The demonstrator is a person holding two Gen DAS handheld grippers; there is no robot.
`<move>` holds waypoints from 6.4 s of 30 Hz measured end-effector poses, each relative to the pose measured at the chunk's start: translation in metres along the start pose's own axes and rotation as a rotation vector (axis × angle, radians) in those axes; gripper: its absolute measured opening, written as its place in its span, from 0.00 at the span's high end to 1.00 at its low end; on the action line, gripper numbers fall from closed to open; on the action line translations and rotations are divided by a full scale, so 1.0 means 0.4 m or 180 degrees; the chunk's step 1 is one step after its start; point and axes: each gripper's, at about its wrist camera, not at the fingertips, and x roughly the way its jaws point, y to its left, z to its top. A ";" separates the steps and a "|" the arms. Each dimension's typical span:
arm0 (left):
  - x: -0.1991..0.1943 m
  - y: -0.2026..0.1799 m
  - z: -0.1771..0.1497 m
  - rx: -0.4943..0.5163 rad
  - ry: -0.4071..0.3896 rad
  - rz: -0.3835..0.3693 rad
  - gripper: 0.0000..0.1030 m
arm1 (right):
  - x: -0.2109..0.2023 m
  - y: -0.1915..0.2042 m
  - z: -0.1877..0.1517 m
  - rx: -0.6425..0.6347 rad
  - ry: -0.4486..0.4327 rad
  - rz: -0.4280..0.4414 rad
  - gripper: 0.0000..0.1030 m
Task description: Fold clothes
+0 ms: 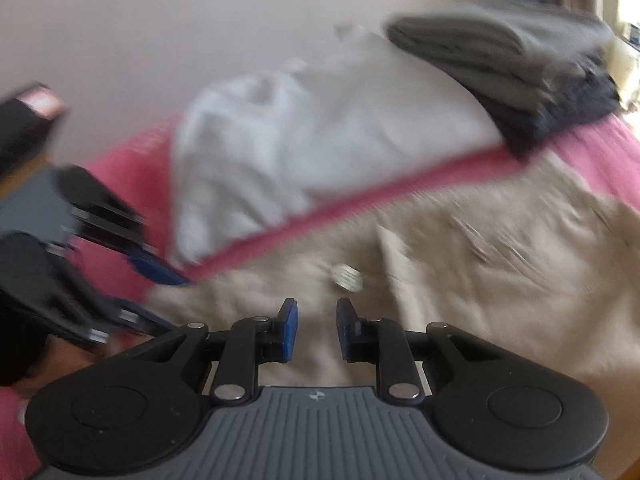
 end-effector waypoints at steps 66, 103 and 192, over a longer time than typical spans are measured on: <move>-0.090 0.004 0.055 0.0171 -0.0361 -0.0056 0.79 | -0.085 -0.046 -0.047 0.0665 -0.0924 -0.0915 0.61; 0.315 -0.172 0.461 0.0802 -0.1121 0.0762 0.74 | -0.408 -0.318 -0.350 0.2142 -0.0043 -0.2297 0.55; 0.359 -0.407 0.510 0.1403 -0.0989 0.0871 0.42 | -1.004 0.070 -0.735 0.4147 -0.0982 -0.3785 0.59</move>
